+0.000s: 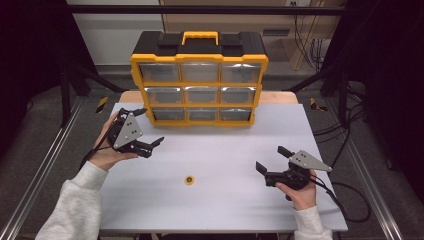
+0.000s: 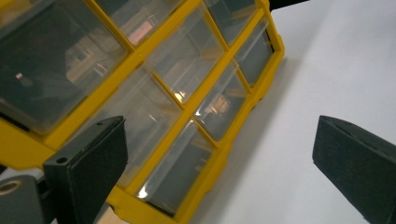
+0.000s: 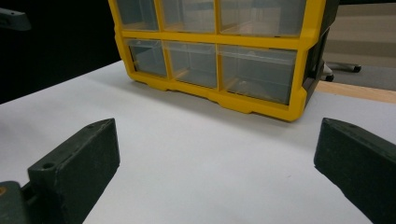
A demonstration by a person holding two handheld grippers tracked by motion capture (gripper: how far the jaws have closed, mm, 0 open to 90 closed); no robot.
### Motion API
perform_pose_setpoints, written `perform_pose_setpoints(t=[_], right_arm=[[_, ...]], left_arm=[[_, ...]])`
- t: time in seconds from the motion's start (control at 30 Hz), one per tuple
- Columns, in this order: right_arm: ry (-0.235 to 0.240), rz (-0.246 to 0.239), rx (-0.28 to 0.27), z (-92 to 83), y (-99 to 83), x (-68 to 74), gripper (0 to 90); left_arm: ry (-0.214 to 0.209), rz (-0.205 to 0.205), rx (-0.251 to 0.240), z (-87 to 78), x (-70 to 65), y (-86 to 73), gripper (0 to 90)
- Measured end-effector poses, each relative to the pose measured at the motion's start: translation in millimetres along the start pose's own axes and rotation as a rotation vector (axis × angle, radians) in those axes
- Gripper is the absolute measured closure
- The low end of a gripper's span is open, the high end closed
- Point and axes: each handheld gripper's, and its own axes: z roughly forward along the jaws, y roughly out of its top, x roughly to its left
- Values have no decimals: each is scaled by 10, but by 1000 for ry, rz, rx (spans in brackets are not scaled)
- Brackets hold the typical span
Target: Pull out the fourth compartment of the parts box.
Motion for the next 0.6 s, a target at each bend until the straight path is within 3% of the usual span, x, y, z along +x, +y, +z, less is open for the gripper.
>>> perform_pose_setpoints(t=[0.27, 0.6], right_arm=[[2, -1, 2, -1, 0, -1, 7], [1, -1, 0, -6, 3, -11, 7]], left_arm=[[40, 131, 23, 123, 146, 76, 30], [55, 227, 63, 290, 300, 139, 34]])
